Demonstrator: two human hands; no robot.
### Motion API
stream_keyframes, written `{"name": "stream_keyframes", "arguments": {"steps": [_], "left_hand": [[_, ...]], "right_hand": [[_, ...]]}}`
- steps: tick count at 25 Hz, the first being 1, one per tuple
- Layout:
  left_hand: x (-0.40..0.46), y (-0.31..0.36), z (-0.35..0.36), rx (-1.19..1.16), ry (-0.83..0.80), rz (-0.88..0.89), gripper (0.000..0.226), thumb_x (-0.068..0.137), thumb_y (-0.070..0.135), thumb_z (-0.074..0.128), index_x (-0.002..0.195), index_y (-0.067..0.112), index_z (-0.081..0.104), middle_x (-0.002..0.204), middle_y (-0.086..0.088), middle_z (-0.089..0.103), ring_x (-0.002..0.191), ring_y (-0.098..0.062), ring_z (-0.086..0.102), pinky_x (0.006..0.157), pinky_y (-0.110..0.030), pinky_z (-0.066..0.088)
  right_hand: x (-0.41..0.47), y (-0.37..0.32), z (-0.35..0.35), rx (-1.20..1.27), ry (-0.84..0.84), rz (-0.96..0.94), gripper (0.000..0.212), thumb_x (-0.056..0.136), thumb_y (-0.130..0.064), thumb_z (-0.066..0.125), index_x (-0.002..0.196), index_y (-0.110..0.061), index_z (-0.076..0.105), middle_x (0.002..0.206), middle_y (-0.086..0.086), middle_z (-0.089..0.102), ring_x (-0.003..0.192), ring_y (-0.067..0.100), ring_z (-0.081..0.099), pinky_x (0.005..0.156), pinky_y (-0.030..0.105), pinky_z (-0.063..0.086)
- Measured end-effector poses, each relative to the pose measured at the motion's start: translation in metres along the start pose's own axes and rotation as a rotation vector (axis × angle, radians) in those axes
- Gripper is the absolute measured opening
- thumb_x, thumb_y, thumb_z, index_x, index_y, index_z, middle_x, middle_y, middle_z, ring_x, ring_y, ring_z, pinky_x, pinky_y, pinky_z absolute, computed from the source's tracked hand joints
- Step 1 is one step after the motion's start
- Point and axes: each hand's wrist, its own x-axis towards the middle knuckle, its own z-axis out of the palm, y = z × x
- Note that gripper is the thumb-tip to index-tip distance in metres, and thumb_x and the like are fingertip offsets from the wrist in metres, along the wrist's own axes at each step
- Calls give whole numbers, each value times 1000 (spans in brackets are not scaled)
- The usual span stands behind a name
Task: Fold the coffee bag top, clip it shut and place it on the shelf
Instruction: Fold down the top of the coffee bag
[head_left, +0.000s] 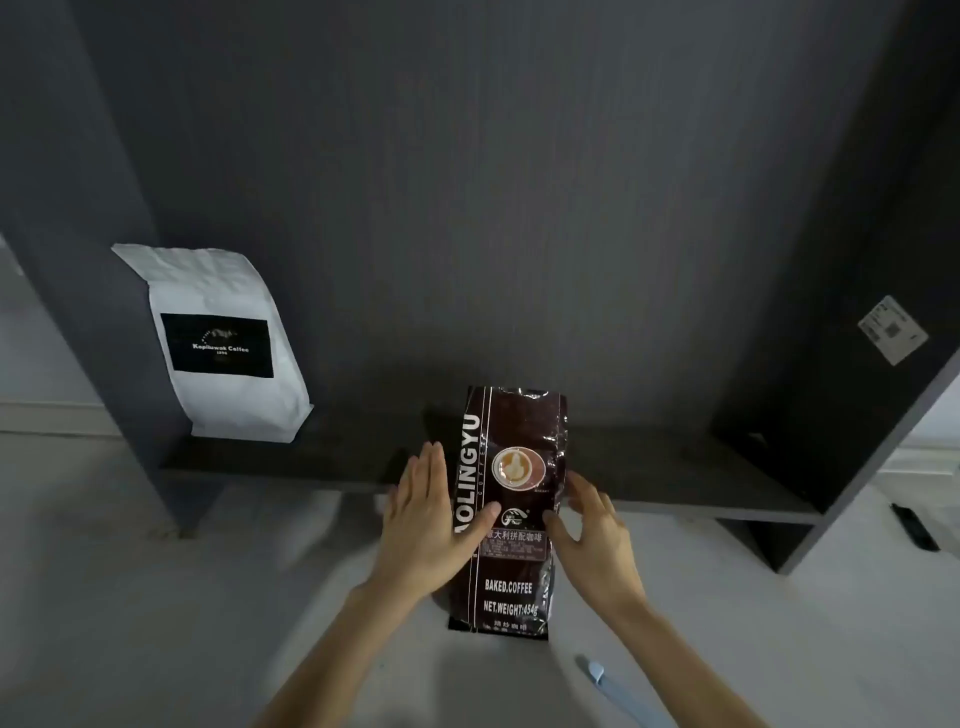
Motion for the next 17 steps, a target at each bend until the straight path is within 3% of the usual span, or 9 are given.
{"name": "stream_keyframes", "arguments": {"steps": [6,10,13,17], "left_hand": [[-8,-4,18,-221,-53,25,76,83,54,40,142,19,6,149,-1,31,134,-20,33,112,-45,28],[-7,-7,27,-345,0,-8,61,87,36,48,139,19,22,140,-2,40,128,-19,40,106,-40,36],[-8,-10,31,-443,-22,-41,48,86,28,51,131,24,35,130,-1,49,119,-18,49,96,-30,38],[-10,-10,32,-476,27,-44,41,85,15,53,124,20,45,122,-2,55,112,-17,53,93,-28,41]], "right_hand": [[0,10,8,81,-15,60,37,86,-12,53,123,-10,48,112,12,63,99,19,58,81,23,42],[1,9,13,118,1,113,37,86,-13,52,123,-12,47,119,11,54,108,24,55,90,32,44],[1,8,17,166,-12,146,32,85,-11,51,117,-12,51,114,13,62,104,26,57,91,36,47],[-3,10,16,215,16,169,31,86,-10,52,116,-9,52,112,12,63,99,23,60,89,35,49]]}}
